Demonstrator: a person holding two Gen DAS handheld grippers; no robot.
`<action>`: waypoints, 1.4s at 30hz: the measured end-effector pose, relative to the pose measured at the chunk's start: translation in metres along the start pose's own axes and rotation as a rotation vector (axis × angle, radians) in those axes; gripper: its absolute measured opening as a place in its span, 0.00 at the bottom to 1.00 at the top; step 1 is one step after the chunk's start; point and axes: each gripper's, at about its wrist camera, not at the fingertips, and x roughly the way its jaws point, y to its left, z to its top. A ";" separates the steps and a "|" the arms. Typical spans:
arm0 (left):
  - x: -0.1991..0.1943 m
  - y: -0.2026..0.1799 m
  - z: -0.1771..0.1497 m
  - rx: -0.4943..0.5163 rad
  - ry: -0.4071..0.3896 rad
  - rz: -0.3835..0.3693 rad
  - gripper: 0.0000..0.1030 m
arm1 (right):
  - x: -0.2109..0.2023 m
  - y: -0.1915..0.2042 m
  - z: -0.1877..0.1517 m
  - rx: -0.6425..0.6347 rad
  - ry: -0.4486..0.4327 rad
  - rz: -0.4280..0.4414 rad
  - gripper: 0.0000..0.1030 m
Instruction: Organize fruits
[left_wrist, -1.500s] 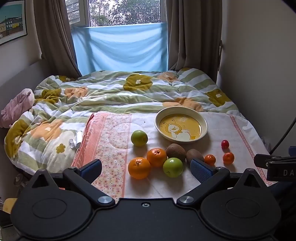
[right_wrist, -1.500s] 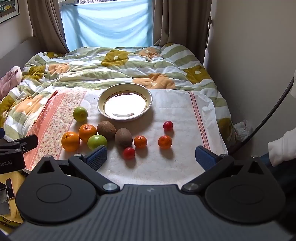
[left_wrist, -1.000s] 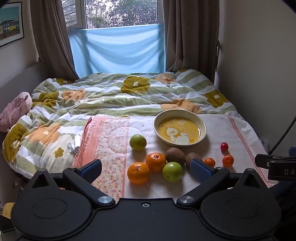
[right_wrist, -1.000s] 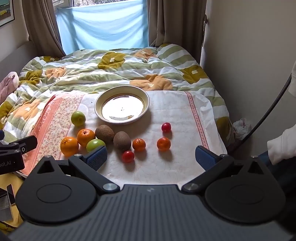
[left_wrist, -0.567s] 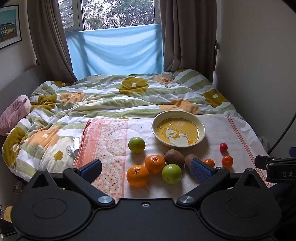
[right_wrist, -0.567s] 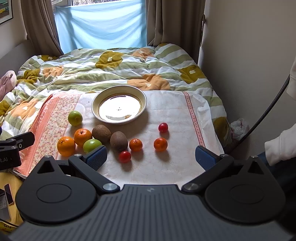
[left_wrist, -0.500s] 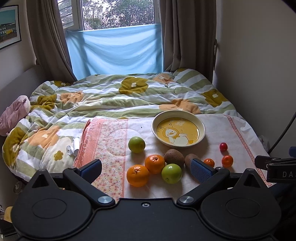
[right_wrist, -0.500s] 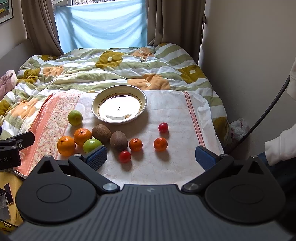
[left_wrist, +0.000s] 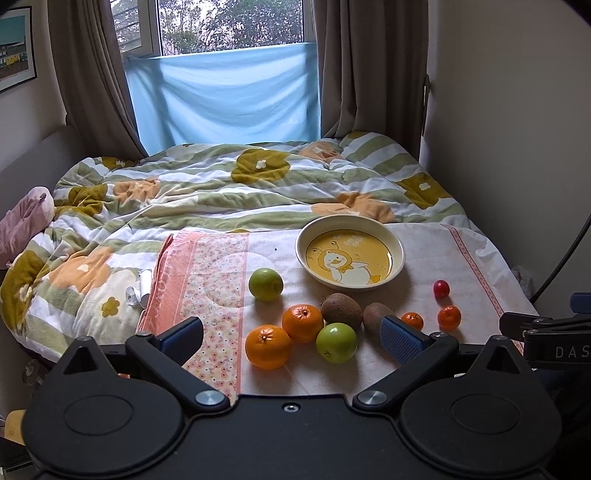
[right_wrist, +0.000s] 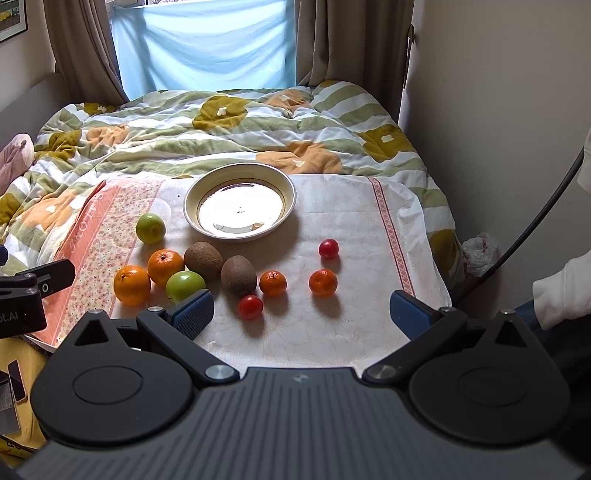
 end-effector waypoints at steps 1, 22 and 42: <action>0.000 0.000 0.000 0.001 -0.003 -0.002 1.00 | 0.000 0.000 0.000 -0.002 -0.001 -0.001 1.00; 0.007 -0.002 0.006 -0.010 -0.013 0.006 1.00 | 0.005 -0.001 0.010 -0.013 -0.010 0.014 1.00; 0.012 -0.002 0.006 -0.030 -0.018 0.006 1.00 | 0.009 0.000 0.017 -0.019 -0.013 0.016 1.00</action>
